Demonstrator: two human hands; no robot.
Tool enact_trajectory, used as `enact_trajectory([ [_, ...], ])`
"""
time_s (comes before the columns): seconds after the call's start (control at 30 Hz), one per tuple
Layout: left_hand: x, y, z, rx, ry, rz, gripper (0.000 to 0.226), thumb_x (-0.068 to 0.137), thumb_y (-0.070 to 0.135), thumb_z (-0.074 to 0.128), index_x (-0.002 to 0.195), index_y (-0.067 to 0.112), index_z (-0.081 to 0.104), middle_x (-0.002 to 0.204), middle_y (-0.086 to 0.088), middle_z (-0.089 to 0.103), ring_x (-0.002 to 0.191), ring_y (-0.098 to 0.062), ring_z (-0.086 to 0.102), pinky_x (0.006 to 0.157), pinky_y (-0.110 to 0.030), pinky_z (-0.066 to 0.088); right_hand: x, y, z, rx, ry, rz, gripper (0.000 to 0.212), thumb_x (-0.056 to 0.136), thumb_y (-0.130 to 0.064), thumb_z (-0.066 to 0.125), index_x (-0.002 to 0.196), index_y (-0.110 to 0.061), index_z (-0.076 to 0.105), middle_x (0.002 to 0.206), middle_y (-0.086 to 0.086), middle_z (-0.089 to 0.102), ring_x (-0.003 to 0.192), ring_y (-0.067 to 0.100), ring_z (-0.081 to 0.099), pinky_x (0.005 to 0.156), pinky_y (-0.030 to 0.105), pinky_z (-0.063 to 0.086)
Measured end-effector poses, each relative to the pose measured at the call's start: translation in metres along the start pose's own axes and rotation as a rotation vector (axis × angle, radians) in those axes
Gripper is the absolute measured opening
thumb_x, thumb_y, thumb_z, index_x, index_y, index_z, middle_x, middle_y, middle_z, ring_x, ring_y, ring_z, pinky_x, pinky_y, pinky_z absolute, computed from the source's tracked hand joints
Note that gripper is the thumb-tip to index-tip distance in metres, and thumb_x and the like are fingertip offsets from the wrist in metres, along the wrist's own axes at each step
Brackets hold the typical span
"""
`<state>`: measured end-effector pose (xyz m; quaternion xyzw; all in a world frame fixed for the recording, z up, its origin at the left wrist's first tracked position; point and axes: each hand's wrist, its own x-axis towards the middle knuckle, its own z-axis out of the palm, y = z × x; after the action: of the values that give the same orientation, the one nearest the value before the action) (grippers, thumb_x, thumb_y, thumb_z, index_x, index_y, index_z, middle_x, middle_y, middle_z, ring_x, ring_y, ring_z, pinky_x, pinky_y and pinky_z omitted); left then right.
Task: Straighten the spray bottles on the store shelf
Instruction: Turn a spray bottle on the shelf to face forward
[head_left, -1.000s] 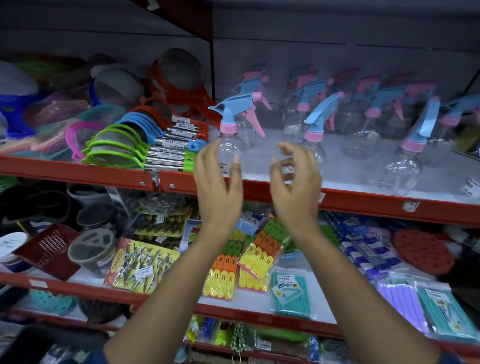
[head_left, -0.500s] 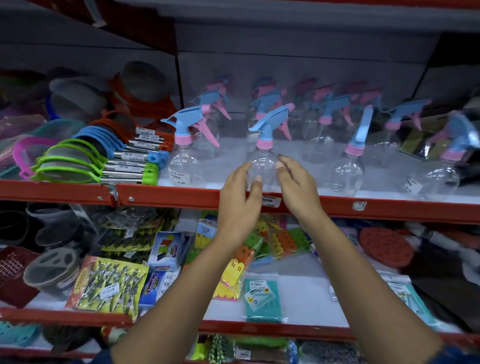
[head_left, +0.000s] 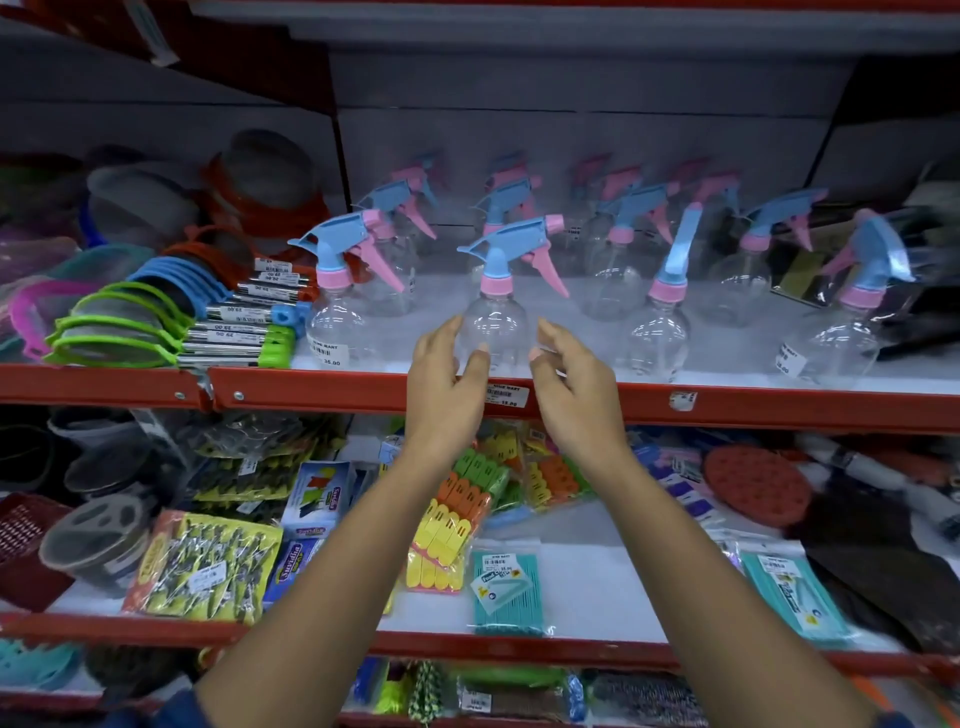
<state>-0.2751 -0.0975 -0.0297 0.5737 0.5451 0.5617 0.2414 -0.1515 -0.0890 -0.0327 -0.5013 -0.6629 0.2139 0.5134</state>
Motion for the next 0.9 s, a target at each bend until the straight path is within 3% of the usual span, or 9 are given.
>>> enact_trajectory([
  [0.17, -0.037, 0.004, 0.03, -0.004, 0.144, 0.151, 0.039, 0.091, 0.016, 0.052, 0.131, 0.015, 0.049, 0.126, 0.004, 0.046, 0.119, -0.009, 0.045, 0.105, -0.029, 0.038, -0.008, 0.019, -0.029, -0.013, 0.413, -0.141, 0.027, 0.09, -0.01, 0.05, 0.114, -0.01, 0.062, 0.106, 0.003, 0.062, 0.091, 0.012, 0.058, 0.068, 0.016, 0.045],
  [0.23, -0.045, 0.012, 0.046, -0.01, 0.136, 0.204, 0.037, 0.091, 0.018, 0.051, 0.128, 0.015, 0.05, 0.125, 0.002, 0.049, 0.117, -0.006, 0.045, 0.103, -0.024, 0.038, -0.006, 0.031, -0.047, -0.044, 0.547, -0.151, 0.024, 0.09, -0.011, 0.05, 0.11, -0.008, 0.061, 0.102, 0.001, 0.056, 0.091, 0.016, 0.056, 0.07, 0.024, 0.048],
  [0.3, -0.047, 0.02, 0.064, -0.039, 0.079, 0.226, 0.036, 0.091, 0.02, 0.05, 0.126, 0.015, 0.052, 0.123, 0.003, 0.05, 0.116, -0.005, 0.046, 0.103, -0.029, 0.041, 0.0, 0.042, -0.064, -0.068, 0.586, -0.122, 0.026, 0.091, -0.014, 0.049, 0.115, -0.009, 0.057, 0.108, 0.0, 0.052, 0.101, 0.019, 0.054, 0.082, 0.038, 0.049],
  [0.4, -0.044, 0.032, 0.092, -0.116, -0.019, 0.182, 0.037, 0.091, 0.02, 0.05, 0.127, 0.015, 0.052, 0.123, 0.005, 0.051, 0.114, 0.002, 0.048, 0.103, -0.031, 0.044, 0.014, 0.053, -0.084, -0.072, 0.457, 0.006, 0.039, 0.095, -0.024, 0.045, 0.131, -0.011, 0.048, 0.131, 0.007, 0.05, 0.122, 0.021, 0.048, 0.1, 0.04, 0.043],
  [0.53, -0.039, 0.047, 0.116, -0.207, -0.103, 0.043, 0.041, 0.095, 0.018, 0.05, 0.135, 0.016, 0.047, 0.138, 0.0, 0.052, 0.124, -0.007, 0.049, 0.103, -0.022, 0.04, 0.033, 0.053, -0.101, -0.045, 0.155, 0.182, 0.052, 0.1, -0.035, 0.038, 0.147, -0.014, 0.032, 0.154, 0.005, 0.035, 0.14, 0.02, 0.034, 0.115, 0.034, 0.027],
  [0.6, -0.038, 0.052, 0.122, -0.229, -0.131, 0.0, 0.042, 0.096, 0.021, 0.049, 0.137, 0.016, 0.046, 0.142, -0.001, 0.05, 0.127, -0.008, 0.047, 0.105, -0.022, 0.037, 0.038, 0.053, -0.109, -0.008, 0.079, 0.216, 0.047, 0.1, -0.036, 0.036, 0.142, -0.016, 0.04, 0.145, 0.005, 0.047, 0.13, 0.019, 0.046, 0.105, 0.028, 0.037],
  [0.7, -0.035, 0.053, 0.127, -0.223, -0.133, -0.033, 0.041, 0.097, 0.026, 0.047, 0.137, 0.015, 0.047, 0.142, 0.0, 0.051, 0.126, -0.005, 0.046, 0.107, -0.021, 0.034, 0.037, 0.055, -0.117, 0.035, 0.033, 0.211, 0.038, 0.1, -0.035, 0.037, 0.127, -0.017, 0.055, 0.108, 0.007, 0.066, 0.092, 0.019, 0.062, 0.066, 0.013, 0.046],
  [0.83, -0.023, 0.053, 0.129, -0.215, -0.16, -0.057, 0.049, 0.093, 0.042, 0.044, 0.134, 0.016, 0.052, 0.138, 0.001, 0.056, 0.125, -0.007, 0.05, 0.112, -0.034, 0.037, 0.028, 0.055, -0.122, 0.039, 0.083, 0.18, 0.038, 0.099, -0.033, 0.04, 0.13, -0.016, 0.056, 0.125, -0.001, 0.062, 0.111, 0.011, 0.056, 0.092, 0.022, 0.04],
  [0.9, -0.017, 0.055, 0.129, -0.195, -0.169, -0.077, 0.049, 0.094, 0.042, 0.044, 0.135, 0.015, 0.05, 0.14, 0.0, 0.054, 0.128, -0.009, 0.048, 0.113, -0.034, 0.035, 0.022, 0.054, -0.123, 0.038, 0.096, 0.158, 0.036, 0.1, -0.028, 0.042, 0.13, -0.014, 0.055, 0.117, -0.003, 0.063, 0.102, -0.004, 0.055, 0.084, 0.007, 0.04],
])
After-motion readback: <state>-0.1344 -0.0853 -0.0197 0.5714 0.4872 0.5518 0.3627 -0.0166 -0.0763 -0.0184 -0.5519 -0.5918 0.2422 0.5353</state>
